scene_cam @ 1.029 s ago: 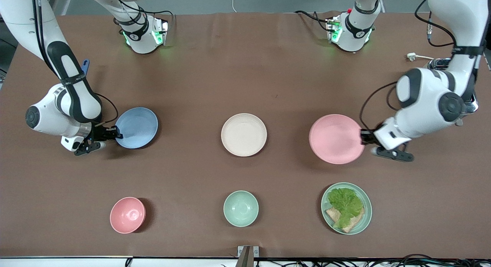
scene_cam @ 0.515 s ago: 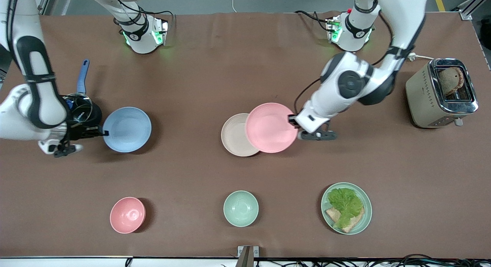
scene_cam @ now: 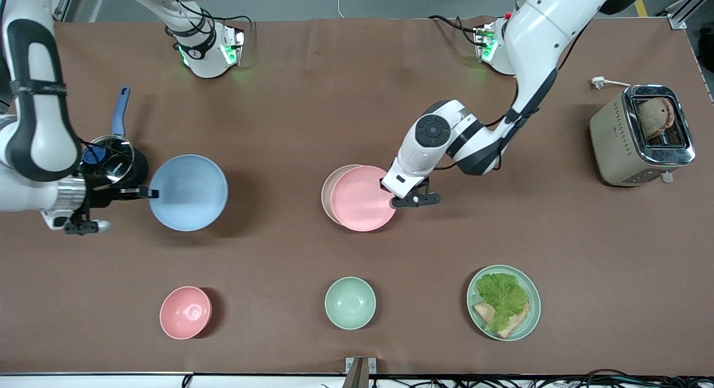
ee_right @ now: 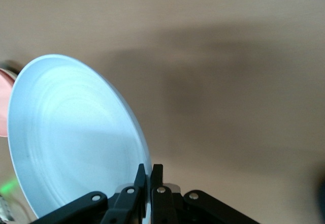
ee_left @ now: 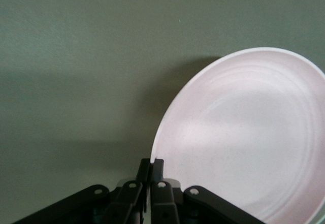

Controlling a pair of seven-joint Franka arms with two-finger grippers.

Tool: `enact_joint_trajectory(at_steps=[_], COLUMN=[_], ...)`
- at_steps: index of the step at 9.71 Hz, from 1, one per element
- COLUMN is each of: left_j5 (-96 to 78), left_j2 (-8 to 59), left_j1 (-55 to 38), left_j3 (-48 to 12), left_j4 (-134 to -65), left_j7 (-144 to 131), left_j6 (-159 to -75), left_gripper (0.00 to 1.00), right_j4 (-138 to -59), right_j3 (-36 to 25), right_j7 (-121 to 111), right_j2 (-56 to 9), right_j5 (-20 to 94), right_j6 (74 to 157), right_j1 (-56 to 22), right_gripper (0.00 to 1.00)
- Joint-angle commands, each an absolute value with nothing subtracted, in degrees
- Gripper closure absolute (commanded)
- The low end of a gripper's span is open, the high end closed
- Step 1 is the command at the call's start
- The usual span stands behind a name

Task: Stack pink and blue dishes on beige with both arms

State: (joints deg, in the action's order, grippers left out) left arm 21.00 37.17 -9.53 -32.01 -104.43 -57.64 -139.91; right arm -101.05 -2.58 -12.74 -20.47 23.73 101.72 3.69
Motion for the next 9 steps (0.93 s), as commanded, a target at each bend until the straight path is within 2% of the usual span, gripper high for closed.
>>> enact_joint_trajectory(at_steps=[1, 2, 3, 4, 7, 9], left_j5=[22.5, 22.67, 22.68, 22.68, 21.98, 18.83], left_j2=[38.94, 38.15, 34.66, 31.41, 28.3, 22.97], left_j1=[-9.93, -9.5, -8.54, -7.31, -0.12, 7.61], left_j3=[-31.73, -31.82, -31.82, -31.82, -32.25, -32.26], left_j4=[-103.36, -103.27, -102.92, -100.05, -81.53, -78.84], left_j7=[-60.46, -61.16, -60.65, -59.51, -42.19, -27.48], left_j6=[-140.01, -139.57, -138.0, -132.77, -109.93, -105.04], left_gripper=[0.6, 0.01, 0.0, 0.0, 0.0, 0.0], right_j4=[-102.65, -102.66, -102.92, -105.53, -113.01, -116.96], right_j3=[4.89, 7.71, 10.87, 15.07, 25.46, 26.45], right_j7=[-0.67, 5.04, 10.49, 16.03, 28.08, 31.11], right_j2=[-17.15, -17.14, -17.14, -17.23, -17.66, -18.54], right_j5=[23.91, 22.86, 21.29, 20.83, 20.74, 20.74], right_j6=[104.92, 107.12, 110.1, 115.52, 131.0, 139.52], right_j1=[2.82, 1.59, 0.8, 0.7, -0.69, -4.99], right_gripper=[0.99, 0.99, 0.99, 0.99, 0.99, 0.99])
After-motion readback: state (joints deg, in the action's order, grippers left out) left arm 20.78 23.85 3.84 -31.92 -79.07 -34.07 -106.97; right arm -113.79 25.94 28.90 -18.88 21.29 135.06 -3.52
